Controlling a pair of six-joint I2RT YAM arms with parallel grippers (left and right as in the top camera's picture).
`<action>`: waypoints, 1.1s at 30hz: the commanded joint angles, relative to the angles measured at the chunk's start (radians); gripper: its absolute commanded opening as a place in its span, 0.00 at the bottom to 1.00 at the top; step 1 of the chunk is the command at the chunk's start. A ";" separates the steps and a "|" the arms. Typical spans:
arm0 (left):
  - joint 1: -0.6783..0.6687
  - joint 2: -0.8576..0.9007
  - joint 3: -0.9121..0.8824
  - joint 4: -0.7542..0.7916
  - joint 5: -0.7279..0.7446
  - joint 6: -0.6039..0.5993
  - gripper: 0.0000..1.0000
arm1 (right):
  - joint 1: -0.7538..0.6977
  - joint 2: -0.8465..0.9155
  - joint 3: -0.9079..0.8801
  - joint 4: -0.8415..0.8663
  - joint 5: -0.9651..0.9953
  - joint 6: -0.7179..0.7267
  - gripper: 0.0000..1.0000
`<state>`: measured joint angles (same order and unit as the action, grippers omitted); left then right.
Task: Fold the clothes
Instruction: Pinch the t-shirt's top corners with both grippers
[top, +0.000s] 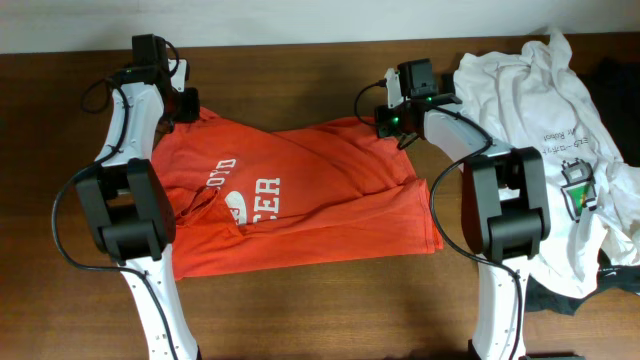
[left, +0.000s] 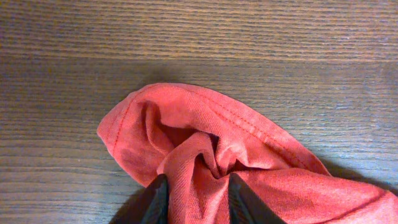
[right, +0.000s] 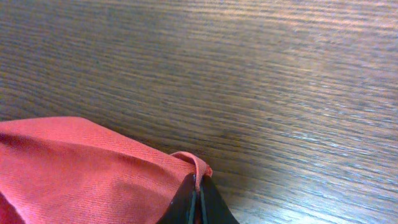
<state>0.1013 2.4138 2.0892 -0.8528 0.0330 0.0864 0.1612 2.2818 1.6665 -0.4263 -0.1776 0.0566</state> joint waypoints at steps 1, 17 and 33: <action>0.006 -0.043 0.023 -0.001 -0.004 -0.002 0.27 | -0.006 -0.054 0.013 -0.009 0.032 0.007 0.04; 0.006 -0.014 0.019 0.075 -0.056 -0.002 0.00 | -0.006 -0.066 0.022 -0.058 0.032 0.007 0.04; 0.014 -0.050 0.013 0.030 -0.051 -0.002 0.51 | -0.006 -0.127 0.023 -0.076 0.063 0.006 0.04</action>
<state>0.1120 2.4092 2.0892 -0.8211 -0.0154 0.0856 0.1612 2.1849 1.6718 -0.4980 -0.1379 0.0566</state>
